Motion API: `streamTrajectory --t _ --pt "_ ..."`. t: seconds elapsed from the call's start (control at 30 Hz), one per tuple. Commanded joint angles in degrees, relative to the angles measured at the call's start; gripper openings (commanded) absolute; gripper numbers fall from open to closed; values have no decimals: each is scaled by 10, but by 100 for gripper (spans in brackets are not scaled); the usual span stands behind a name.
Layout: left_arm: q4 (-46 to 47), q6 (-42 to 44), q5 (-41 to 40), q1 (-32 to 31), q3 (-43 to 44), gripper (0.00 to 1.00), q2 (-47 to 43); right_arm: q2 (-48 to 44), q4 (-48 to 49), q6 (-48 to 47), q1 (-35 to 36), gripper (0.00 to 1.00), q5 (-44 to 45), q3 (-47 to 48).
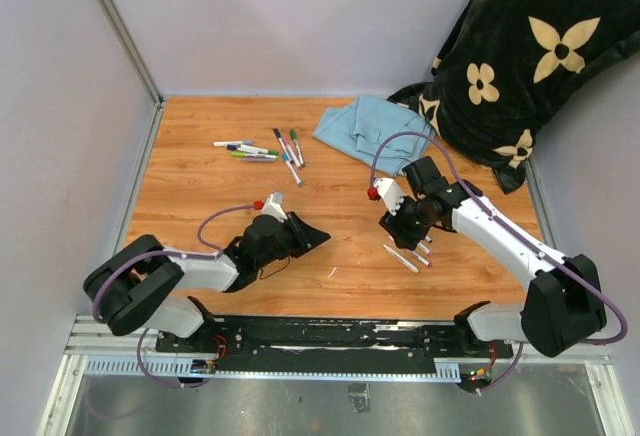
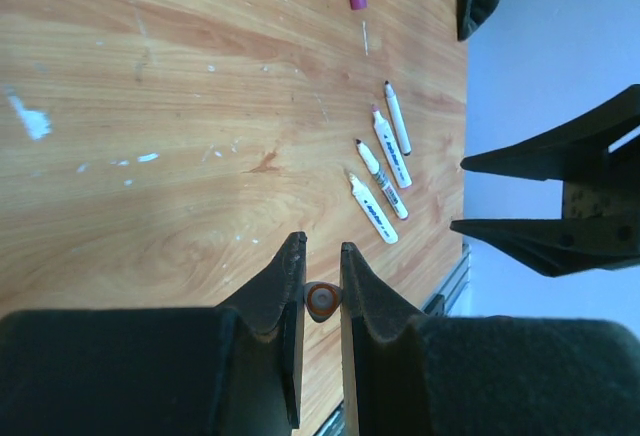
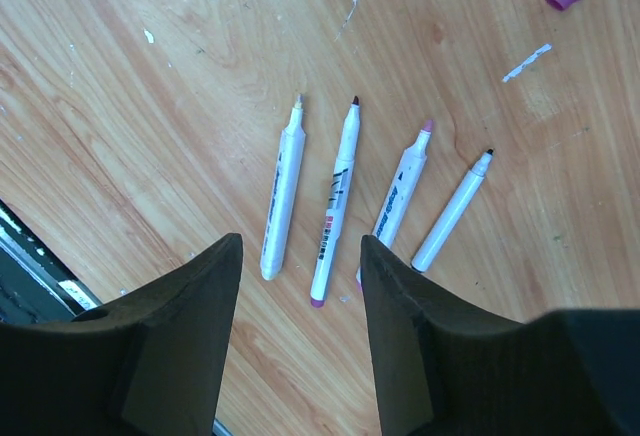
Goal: Open the pen caps
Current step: Place the pen cap at the center of the board.
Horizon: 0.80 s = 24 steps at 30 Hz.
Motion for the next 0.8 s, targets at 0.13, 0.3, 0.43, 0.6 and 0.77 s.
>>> streamTrajectory --t 0.13,0.3,0.43,0.6,0.77 --pt "35 -16 -33 -32 96 0 128 -44 -14 -15 -41 53 -27 12" --pt "33 -16 -30 -38 148 1 186 -61 -14 -17 -63 54 -38 11" --pt "26 -17 -32 -39 181 2 216 -67 -14 -17 -69 54 -42 10" --pt "-84 -12 -36 -39 265 3 261 -69 -13 -19 -71 54 -39 8" --pt "-192 -22 -56 -39 342 3 306 -73 -10 -20 -72 55 -37 7"
